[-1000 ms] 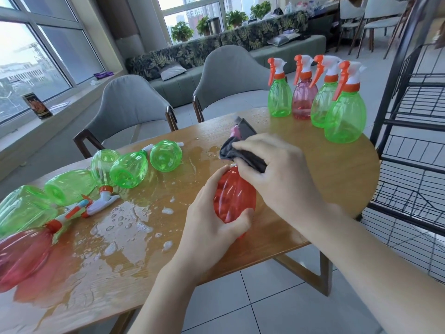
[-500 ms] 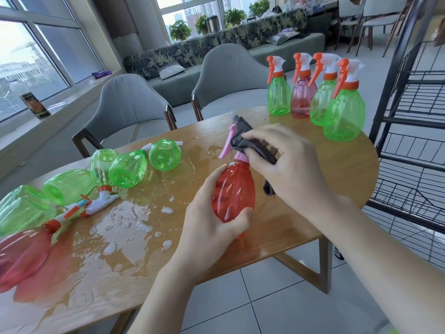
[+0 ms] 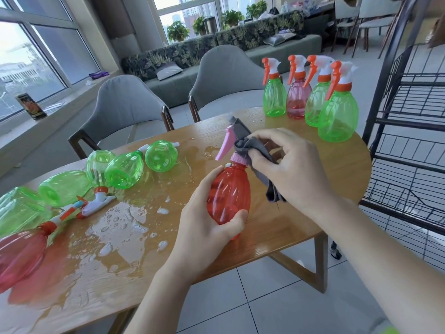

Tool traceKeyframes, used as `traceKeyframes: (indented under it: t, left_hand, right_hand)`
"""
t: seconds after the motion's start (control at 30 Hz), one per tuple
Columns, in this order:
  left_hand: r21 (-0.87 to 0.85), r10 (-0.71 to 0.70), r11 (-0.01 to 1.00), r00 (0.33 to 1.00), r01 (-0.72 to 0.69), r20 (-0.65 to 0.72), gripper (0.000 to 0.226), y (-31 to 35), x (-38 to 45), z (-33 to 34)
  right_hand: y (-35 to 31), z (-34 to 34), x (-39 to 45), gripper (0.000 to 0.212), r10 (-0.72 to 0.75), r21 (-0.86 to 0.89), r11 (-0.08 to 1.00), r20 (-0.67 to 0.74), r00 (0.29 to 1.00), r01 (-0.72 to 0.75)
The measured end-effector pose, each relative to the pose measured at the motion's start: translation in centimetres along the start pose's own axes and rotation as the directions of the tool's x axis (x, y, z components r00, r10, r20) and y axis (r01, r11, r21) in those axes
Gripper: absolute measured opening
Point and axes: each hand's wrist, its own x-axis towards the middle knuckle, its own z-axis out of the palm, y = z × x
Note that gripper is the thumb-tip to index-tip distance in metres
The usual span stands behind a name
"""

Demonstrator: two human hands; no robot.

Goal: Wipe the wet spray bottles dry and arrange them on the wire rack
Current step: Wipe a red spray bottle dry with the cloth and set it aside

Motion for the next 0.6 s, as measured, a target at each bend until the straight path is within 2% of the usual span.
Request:
traceKeyframes:
  t: [0.1,0.27,0.4,0.6]
  left_hand:
    - [0.004,0.002,1.0,1.0,-0.002,0.004,0.081,0.1,-0.1,0.1]
    - [-0.046,-0.018,0.999,1.0,0.017,-0.014,0.078,0.1,-0.2,0.0]
    - [-0.063,-0.04,0.997,0.999,0.038,-0.016,0.078,-0.2,-0.2,0.0]
    - [-0.102,-0.097,0.99,0.995,0.098,0.01,0.077,-0.1,1.2,0.8]
  right_hand:
    - [0.5,0.2,-0.1,0.012,0.08,0.0,0.997,-0.127,0.989,-0.08]
    - [0.1,0.5,-0.6,0.015,0.092,0.092,0.991,0.021,0.995,-0.094]
    - [2.3,-0.1,-0.6,0.013,0.211,-0.011,0.977,-0.12,0.97,-0.214]
    - [5.1,-1.9,-1.0,0.009,0.384,-0.057,0.917,-0.137,0.913,-0.394]
